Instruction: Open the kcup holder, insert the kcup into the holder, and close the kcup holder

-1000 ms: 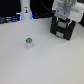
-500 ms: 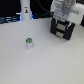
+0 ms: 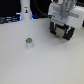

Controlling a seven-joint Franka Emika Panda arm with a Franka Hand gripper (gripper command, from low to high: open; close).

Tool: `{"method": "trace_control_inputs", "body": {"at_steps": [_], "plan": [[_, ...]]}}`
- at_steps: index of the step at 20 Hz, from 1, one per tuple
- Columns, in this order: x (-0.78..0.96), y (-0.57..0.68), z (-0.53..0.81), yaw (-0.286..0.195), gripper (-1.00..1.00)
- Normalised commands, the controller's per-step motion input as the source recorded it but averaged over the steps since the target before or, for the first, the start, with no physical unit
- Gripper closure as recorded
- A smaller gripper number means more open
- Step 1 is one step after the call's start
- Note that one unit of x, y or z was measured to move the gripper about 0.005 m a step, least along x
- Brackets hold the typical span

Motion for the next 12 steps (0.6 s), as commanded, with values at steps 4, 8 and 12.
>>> {"method": "trace_control_inputs", "body": {"at_steps": [4, 8, 12], "plan": [[0.93, -0.35, 0.21, -0.074, 1.00], [0.94, -0.34, 0.22, -0.075, 1.00], [0.92, -0.35, 0.24, -0.080, 1.00]]}}
